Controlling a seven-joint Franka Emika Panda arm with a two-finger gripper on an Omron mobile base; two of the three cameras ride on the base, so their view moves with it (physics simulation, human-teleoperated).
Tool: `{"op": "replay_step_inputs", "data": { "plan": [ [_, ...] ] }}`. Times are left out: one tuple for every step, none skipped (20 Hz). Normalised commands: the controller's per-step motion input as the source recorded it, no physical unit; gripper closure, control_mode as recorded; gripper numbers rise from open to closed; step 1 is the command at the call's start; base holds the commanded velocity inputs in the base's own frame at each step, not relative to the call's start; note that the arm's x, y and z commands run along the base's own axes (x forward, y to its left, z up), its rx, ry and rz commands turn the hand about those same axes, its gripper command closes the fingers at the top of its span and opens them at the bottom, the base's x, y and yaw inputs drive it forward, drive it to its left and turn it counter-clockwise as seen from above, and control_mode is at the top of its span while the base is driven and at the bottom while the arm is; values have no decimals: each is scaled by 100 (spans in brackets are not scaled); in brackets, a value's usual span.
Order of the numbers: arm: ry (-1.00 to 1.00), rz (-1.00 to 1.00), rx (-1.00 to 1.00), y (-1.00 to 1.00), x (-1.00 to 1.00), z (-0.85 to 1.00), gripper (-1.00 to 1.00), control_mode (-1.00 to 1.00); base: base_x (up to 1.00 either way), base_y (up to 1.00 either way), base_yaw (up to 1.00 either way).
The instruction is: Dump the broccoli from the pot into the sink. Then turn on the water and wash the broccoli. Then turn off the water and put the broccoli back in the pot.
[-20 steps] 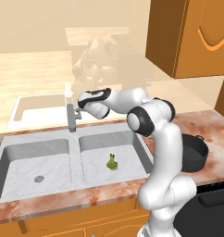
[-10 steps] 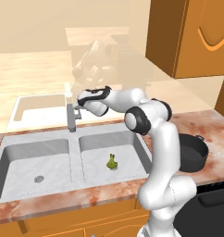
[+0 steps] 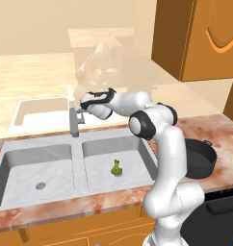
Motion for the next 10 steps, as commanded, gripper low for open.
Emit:
{"op": "replay_step_inputs", "data": {
  "plan": [
    [0,-7,-8,0,0,-8,-100,-100,0,0,0],
    [0,-9,-9,0,0,-7,-100,-100,0,0,0],
    [0,-11,-11,0,0,-6,-100,-100,0,0,0],
    [0,-12,-11,0,0,-5,-100,-100,0,0,0],
    [0,-13,-13,0,0,-5,-100,-100,0,0,0],
    [-1,-14,-13,0,0,-5,-100,-100,0,0,0],
    [0,-15,-13,-5,0,-5,-100,-100,0,0,0],
    [0,-15,-13,-6,0,-6,-100,-100,0,0,0],
    [0,-16,-13,-10,0,-9,-100,-100,0,0,0],
    [0,-16,-13,-12,0,-8,-100,-100,0,0,0]
  ]
}}
